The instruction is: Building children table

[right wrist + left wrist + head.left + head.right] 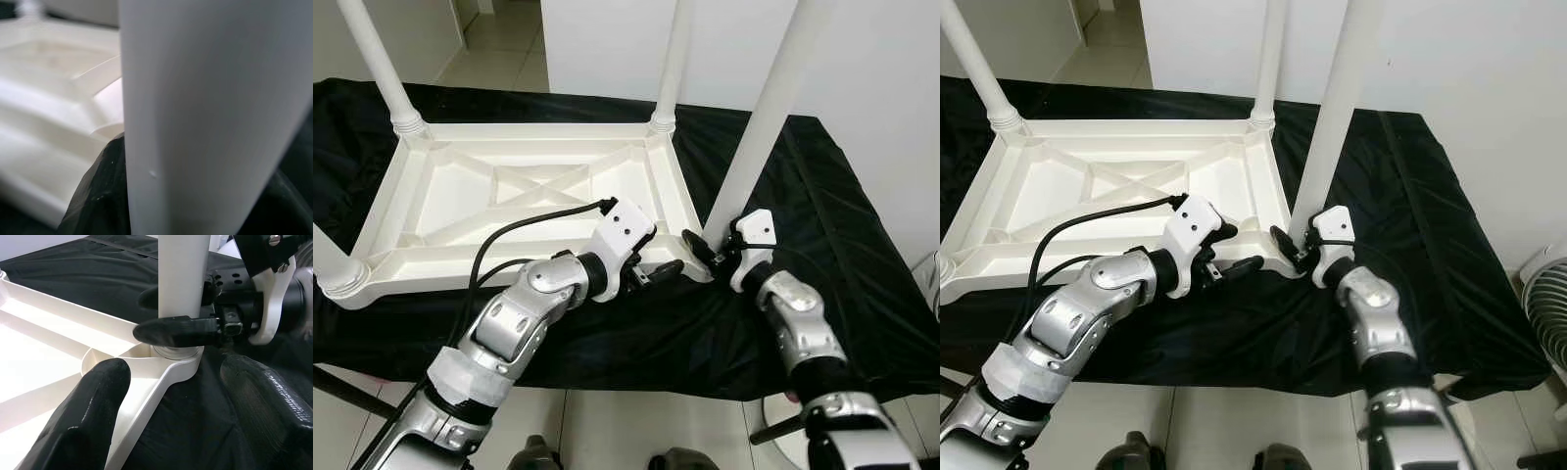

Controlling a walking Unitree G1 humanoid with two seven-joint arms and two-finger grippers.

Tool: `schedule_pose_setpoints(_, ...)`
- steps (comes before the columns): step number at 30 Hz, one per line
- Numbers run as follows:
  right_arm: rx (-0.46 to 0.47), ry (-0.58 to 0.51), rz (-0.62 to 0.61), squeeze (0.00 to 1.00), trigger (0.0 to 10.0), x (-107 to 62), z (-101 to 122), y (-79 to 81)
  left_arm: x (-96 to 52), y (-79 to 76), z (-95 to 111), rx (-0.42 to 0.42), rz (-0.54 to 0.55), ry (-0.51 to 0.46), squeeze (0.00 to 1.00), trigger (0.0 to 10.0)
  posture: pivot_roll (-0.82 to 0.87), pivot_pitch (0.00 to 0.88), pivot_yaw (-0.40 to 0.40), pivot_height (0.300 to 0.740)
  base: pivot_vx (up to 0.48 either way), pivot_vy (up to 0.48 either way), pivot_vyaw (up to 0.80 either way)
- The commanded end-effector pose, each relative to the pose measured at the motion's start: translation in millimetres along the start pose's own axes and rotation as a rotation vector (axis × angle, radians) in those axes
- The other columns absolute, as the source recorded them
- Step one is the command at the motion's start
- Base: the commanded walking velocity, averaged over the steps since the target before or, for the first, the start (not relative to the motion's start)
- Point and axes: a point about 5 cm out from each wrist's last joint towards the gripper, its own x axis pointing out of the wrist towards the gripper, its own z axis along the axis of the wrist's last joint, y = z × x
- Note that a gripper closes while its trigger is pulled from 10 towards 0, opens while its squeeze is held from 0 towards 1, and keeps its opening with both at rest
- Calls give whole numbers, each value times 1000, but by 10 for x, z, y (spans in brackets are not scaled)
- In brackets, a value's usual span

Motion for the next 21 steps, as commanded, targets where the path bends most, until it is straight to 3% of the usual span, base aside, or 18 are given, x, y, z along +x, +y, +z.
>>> schedule_pose_setpoints(1,22,47,-88,0,0,-38,-94,6,8,-51,-10,2,-56,13,0,10000,2,0,-9,740,0,0,0)
schedule_pose_setpoints(6,56,23,-271,0,0,-20,-36,6,8,-56,-12,-1,-56,14,0,10000,2,0,-15,740,0,0,0)
schedule_pose_setpoints(10,87,24,-577,0,0,-21,30,31,13,-76,-17,-8,-55,11,0,10000,6,0,-26,740,0,0,0)
schedule_pose_setpoints(15,103,28,-628,0,0,20,62,114,15,-88,-18,-12,-54,9,0,10000,9,0,-29,740,0,0,0)
schedule_pose_setpoints(21,111,-3,-575,0,0,75,138,207,9,-102,-25,-17,-49,9,0,10000,22,0,-39,740,0,0,0)
